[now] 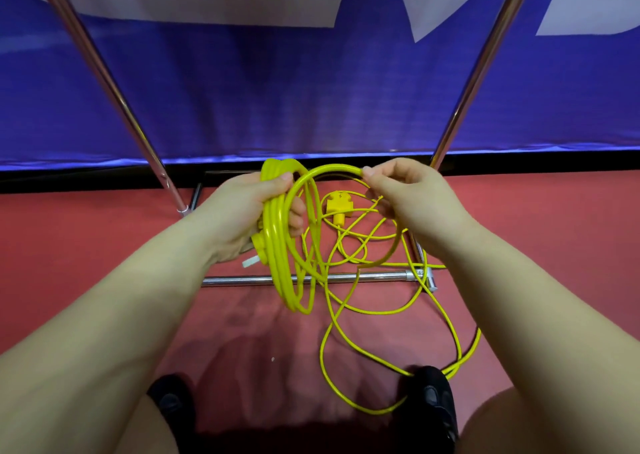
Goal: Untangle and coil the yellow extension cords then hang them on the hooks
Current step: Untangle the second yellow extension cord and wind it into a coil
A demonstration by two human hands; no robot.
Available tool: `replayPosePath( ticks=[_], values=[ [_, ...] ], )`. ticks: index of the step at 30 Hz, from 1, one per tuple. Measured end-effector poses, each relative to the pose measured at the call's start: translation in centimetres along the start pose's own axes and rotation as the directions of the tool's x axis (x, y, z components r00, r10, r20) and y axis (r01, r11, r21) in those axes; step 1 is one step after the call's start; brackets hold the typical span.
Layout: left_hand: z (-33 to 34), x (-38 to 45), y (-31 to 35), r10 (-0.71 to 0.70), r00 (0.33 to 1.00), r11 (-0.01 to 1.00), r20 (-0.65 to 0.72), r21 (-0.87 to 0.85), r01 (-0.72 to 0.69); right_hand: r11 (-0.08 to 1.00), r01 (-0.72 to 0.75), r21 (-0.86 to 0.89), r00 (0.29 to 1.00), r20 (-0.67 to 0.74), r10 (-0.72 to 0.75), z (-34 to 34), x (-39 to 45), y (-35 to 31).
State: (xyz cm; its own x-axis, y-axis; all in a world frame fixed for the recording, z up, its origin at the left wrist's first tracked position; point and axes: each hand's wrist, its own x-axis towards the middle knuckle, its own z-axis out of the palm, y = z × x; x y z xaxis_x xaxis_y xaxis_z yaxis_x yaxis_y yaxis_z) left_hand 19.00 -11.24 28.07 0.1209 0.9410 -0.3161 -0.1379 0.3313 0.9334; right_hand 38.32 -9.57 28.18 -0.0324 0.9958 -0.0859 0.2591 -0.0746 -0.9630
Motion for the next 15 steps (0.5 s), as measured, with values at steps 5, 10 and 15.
replayPosePath(
  ticks=[5, 10, 15],
  values=[
    [0.3, -0.5, -0.3, -0.053, 0.995, 0.998, 0.086, 0.022, 0.051, 0.997, 0.071, 0.041, 0.997, 0.013, -0.072, -0.4, -0.1, -0.3],
    [0.8, -0.6, -0.6, -0.071, 0.986, 0.989, 0.153, 0.138, 0.050, 0.974, 0.173, -0.149, 0.931, 0.346, -0.112, 1.6, -1.3, 0.1],
    [-0.2, 0.5, -1.8, -0.060, 0.993, 0.959, 0.101, 0.281, 0.029, 0.983, 0.105, -0.147, 0.958, 0.279, -0.061, 1.7, -1.2, -0.3]
  ],
)
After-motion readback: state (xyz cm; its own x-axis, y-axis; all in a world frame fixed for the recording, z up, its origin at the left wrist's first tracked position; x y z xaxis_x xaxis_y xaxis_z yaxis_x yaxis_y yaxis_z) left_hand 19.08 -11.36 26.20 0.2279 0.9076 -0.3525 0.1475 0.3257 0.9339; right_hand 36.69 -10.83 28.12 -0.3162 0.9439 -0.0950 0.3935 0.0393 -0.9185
